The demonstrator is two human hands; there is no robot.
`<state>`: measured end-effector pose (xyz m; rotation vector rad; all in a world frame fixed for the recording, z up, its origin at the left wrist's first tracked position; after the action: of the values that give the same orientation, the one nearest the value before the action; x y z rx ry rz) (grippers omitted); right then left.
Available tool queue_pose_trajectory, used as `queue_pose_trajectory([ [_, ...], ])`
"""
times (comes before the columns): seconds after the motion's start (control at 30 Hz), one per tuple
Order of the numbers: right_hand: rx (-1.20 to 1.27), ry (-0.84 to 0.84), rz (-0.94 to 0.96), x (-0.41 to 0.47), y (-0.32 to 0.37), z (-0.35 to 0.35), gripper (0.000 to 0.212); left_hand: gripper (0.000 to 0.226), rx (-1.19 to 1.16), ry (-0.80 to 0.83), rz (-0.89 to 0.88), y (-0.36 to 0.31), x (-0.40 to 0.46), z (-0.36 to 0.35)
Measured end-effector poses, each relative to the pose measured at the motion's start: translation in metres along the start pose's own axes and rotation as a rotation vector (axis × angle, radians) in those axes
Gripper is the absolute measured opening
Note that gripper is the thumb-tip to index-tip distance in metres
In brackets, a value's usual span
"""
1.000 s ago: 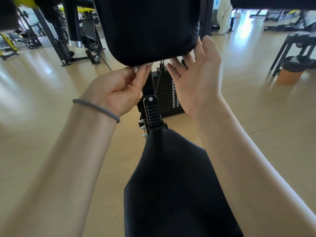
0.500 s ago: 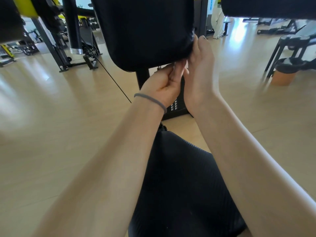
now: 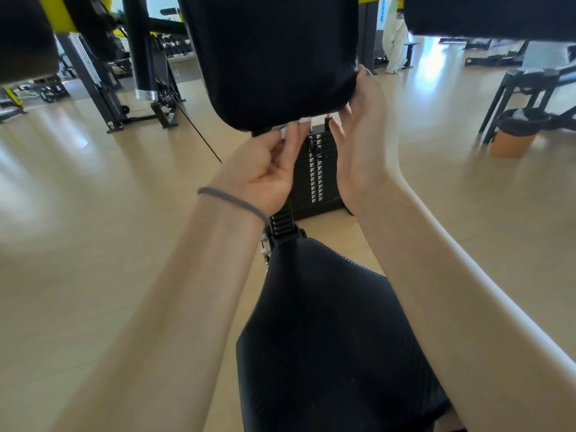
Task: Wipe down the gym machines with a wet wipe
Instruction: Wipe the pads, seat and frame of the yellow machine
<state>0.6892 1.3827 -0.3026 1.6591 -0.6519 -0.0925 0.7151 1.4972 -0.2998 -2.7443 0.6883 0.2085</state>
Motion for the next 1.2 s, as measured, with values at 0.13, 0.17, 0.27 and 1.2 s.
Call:
queue_pose_trajectory([
  [0.13,0.027,-0.036,-0.018,-0.002,0.001,-0.005,0.044,0.025,0.037,-0.023,-0.054,-0.033,-0.017,0.005],
  [0.17,0.039,-0.045,-0.010,-0.003,0.002,-0.005,0.048,0.025,0.058,-0.024,-0.060,-0.037,-0.018,0.006],
  [0.27,0.052,-0.040,0.003,-0.003,0.002,-0.004,0.050,0.027,0.118,-0.044,-0.086,-0.041,-0.017,0.006],
  [1.2,-1.406,0.687,-0.159,-0.134,-0.116,0.032,0.055,0.024,1.764,0.001,-0.391,-0.037,-0.022,0.180],
])
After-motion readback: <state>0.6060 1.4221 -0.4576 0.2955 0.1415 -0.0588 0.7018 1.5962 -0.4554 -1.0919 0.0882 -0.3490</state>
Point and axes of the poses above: each hand's wrist, its own x-axis towards the middle knuckle, its own z-axis out of the back of the hand, y = z × x, the point moved 1 cm from there along x, towards the middle knuckle, and after that the axes turned 15 degrees about -x, right-handed, at the moved point
